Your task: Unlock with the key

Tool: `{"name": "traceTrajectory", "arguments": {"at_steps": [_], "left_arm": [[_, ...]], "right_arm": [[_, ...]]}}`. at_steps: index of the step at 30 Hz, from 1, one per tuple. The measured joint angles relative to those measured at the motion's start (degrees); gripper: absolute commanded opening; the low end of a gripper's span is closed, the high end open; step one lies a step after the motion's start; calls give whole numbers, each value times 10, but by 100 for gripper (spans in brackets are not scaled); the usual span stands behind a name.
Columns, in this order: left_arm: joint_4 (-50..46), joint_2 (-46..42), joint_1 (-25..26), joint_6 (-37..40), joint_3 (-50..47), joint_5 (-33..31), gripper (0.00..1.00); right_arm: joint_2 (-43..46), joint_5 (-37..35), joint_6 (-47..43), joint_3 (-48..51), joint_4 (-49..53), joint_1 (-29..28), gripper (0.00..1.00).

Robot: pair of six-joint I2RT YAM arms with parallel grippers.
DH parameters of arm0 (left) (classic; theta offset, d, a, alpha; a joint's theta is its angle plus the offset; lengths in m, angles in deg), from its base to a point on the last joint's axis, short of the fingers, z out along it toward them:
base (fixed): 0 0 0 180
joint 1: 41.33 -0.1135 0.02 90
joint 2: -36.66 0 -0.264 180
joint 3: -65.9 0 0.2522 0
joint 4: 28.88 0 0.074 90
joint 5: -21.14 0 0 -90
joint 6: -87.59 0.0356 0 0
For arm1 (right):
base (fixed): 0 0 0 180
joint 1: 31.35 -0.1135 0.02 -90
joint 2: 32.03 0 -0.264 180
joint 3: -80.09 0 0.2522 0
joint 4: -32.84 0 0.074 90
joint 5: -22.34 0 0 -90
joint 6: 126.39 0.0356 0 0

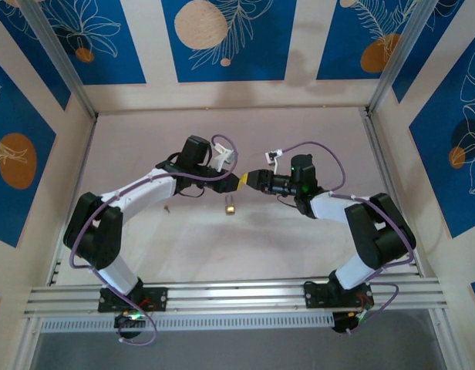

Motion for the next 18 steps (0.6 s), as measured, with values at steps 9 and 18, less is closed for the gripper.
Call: {"name": "traceTrajectory", "arguments": {"at_steps": [9,18], "left_arm": [[12,0,-3,-4,-3,11,0],[17,0,-3,-4,-3,21,0]], "right_arm": [[0,-9,-17,0,43,39,48],[0,15,-6,-12,23,49,49]]}}
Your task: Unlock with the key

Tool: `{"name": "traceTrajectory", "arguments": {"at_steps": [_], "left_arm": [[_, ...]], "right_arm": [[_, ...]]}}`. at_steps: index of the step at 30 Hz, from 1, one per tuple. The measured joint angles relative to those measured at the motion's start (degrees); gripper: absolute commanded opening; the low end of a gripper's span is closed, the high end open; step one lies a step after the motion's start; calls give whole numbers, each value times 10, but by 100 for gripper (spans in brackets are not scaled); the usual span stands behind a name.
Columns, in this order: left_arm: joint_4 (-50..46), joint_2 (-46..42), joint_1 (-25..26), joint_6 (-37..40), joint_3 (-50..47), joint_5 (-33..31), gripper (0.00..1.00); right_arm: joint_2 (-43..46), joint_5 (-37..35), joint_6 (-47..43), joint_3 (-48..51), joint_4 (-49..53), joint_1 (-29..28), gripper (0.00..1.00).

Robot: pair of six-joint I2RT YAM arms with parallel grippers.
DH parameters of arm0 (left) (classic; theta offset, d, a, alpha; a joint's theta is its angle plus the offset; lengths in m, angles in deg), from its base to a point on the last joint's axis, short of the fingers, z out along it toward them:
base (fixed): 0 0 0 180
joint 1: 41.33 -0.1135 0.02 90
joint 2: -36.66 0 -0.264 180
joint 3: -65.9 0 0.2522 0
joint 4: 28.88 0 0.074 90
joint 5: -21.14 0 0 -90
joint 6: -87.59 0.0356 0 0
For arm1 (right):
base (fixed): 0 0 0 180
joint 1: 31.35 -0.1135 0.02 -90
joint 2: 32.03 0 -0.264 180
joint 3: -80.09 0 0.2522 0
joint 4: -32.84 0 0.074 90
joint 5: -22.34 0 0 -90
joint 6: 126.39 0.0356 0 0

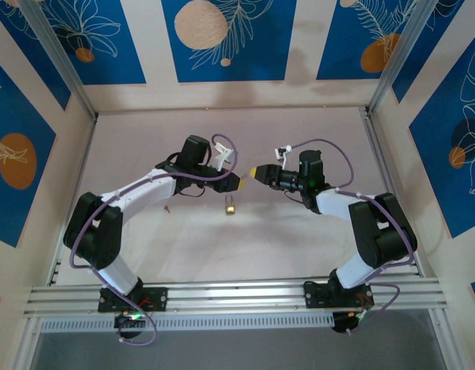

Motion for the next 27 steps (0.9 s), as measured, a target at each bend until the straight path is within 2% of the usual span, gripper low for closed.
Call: {"name": "traceTrajectory", "arguments": {"at_steps": [4,9,17,27], "left_arm": [[4,2,0,-4,0,4,0],[7,5,0,-9,0,10,0],[6,5,-1,-10,0,13,0],[5,9,-1,-16,-2,27,0]], "right_arm": [[-8,28,49,10,-86,0,49],[-78,64,131,10,-219,0,42],[-105,84,177,22,-297,-3,41],[-105,84,182,36,-323,-5,37]]}}
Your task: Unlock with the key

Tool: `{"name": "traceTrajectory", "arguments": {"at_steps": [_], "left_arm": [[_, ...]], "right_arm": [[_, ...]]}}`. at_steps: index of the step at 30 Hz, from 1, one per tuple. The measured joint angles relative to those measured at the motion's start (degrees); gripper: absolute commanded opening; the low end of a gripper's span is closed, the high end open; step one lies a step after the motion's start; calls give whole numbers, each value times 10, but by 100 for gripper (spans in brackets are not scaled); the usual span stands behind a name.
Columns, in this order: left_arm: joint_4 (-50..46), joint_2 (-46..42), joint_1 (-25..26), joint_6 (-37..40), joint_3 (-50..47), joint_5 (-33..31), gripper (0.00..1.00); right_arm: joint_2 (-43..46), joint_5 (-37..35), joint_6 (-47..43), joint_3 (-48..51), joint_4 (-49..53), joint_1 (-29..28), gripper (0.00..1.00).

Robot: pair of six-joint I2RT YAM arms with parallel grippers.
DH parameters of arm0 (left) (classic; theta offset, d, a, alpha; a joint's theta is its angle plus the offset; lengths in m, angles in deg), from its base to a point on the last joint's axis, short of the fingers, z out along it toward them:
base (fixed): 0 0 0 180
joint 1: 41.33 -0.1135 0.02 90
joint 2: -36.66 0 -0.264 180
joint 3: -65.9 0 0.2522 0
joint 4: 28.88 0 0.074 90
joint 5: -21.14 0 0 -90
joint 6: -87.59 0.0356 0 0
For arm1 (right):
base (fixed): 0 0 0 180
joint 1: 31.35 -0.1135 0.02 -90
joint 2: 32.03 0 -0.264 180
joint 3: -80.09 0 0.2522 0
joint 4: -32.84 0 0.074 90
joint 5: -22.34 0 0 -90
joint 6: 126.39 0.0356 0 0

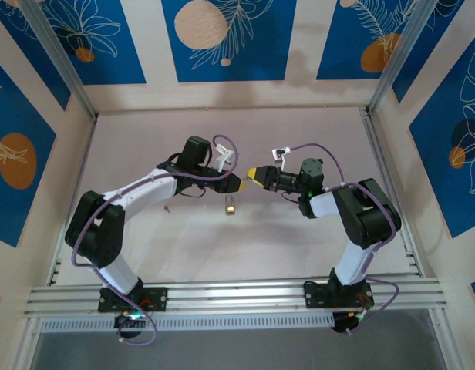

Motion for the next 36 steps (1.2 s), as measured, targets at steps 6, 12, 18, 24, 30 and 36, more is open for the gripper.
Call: {"name": "traceTrajectory", "arguments": {"at_steps": [6,12,18,24,30,36], "left_arm": [[10,4,0,-12,-1,3,0],[25,15,-1,-24,-1,13,0],[32,16,-1,-28,-1,16,0],[34,22,-1,-29,-2,20,0],[35,26,-1,-39,-2,25,0],[39,26,-1,-42,-2,29,0]], "right_arm": [[0,6,2,0,-4,-10,34],[0,11,2,0,-4,-11,29],[0,11,2,0,-4,-11,27],[14,11,-1,4,1,3,27],[43,11,-18,5,22,16,27],[46,13,-32,5,42,12,28]]}}
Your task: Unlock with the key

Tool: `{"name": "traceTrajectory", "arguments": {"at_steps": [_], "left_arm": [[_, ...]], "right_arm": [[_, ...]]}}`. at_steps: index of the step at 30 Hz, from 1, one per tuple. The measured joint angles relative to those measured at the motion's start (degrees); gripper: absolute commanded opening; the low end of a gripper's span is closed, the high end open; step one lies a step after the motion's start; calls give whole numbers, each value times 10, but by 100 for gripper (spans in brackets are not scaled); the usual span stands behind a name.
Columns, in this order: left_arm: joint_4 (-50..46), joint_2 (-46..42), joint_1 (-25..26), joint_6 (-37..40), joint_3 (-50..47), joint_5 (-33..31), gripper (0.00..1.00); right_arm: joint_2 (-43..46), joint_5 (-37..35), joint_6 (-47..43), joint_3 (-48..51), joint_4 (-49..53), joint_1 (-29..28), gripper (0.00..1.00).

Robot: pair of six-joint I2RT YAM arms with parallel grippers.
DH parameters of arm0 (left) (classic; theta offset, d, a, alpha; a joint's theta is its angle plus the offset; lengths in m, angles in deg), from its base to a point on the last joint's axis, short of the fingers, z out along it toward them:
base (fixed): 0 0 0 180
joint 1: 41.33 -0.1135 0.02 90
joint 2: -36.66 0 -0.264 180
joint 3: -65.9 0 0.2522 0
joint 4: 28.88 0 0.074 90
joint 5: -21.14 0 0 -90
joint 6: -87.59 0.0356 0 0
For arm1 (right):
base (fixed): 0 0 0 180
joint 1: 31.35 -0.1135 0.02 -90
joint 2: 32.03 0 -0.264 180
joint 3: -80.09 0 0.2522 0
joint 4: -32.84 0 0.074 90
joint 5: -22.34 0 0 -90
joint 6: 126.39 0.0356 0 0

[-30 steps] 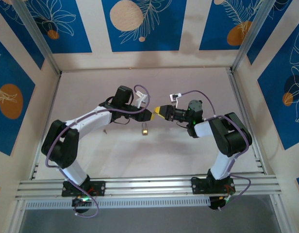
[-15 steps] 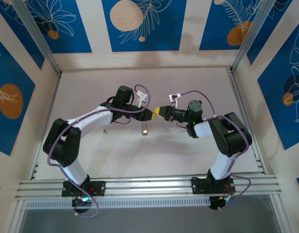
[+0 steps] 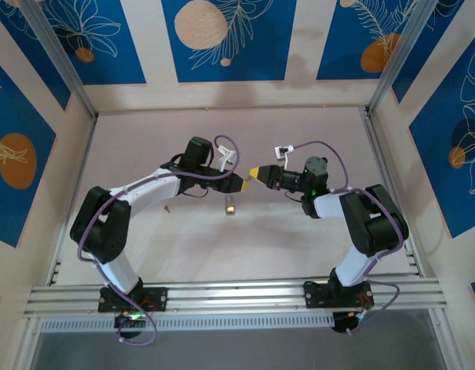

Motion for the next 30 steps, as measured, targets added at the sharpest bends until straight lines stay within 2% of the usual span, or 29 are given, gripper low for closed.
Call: {"name": "traceTrajectory", "arguments": {"at_steps": [6,30], "left_arm": [[8,0,0,-2,0,2,0],[17,8,0,-12,-2,15,0]], "right_arm": [[0,-2,-22,3,28,0,31],[0,2,-45,2,58,-13,20]]}}
